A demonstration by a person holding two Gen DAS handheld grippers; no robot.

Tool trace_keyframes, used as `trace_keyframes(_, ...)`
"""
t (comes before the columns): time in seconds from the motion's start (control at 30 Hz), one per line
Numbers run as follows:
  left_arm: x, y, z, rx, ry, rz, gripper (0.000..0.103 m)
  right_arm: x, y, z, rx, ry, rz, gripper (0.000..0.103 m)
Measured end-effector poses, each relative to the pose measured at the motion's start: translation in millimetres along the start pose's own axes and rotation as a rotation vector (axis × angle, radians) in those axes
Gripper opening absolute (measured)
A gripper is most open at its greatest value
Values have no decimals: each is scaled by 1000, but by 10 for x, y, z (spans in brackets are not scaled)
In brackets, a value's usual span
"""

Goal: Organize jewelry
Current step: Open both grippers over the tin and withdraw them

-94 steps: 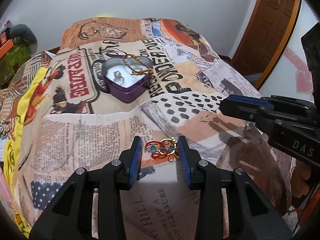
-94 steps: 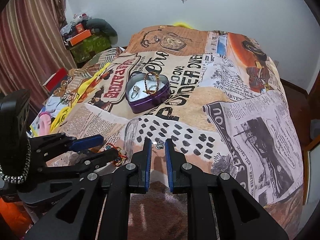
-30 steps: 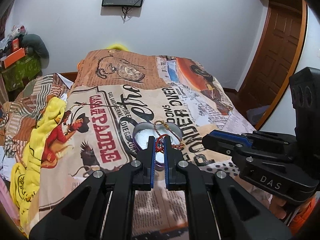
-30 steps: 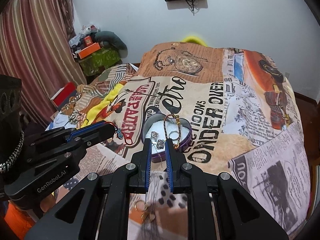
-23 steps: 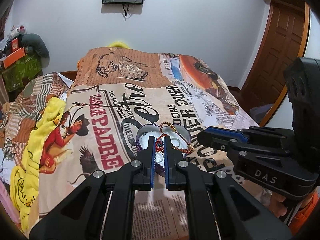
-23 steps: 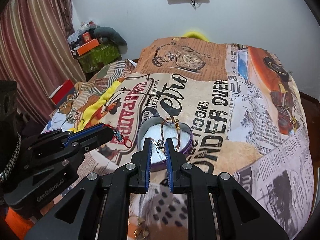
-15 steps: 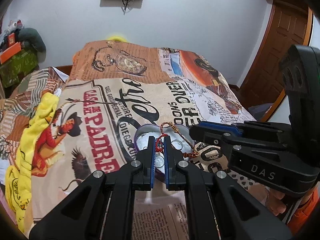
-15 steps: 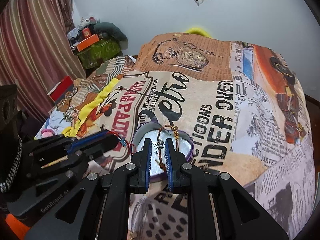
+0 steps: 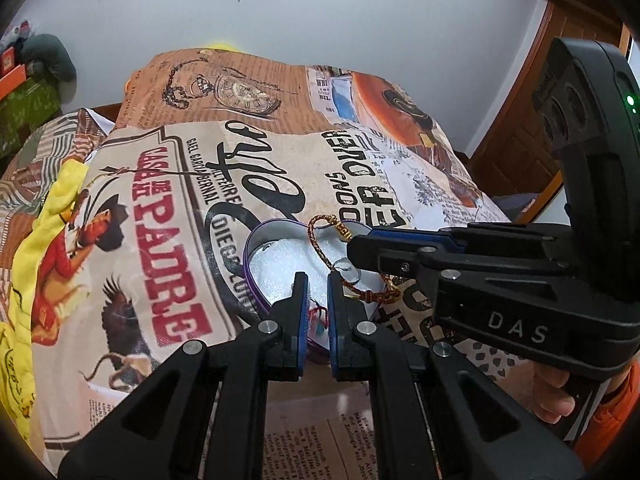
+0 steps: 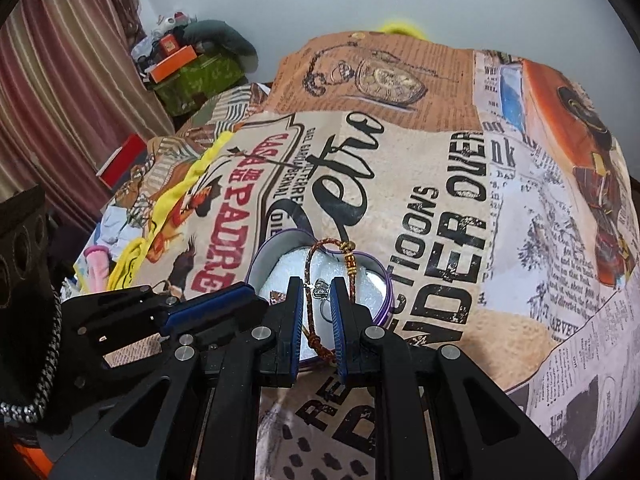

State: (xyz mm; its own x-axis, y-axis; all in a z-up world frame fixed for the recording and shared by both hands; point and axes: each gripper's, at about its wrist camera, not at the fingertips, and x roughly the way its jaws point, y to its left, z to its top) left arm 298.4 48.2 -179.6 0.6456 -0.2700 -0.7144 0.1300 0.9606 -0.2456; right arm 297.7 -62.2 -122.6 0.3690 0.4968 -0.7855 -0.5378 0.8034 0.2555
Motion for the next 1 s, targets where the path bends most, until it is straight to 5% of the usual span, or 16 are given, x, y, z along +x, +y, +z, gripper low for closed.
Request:
trace_keyframes(0.23,-51,31,14,-9,-6,13,8,41,-46,-2,19,42,8,14)
trace_keyframes(0.43,-192,26,41,-6,-28,39,13,-52,7,-12,3,28,-21,33)
trace_keyframes(1.0,-886,-76,-65,-20,-96,76,23,-783,227,-201,-3,-105,-93,33)
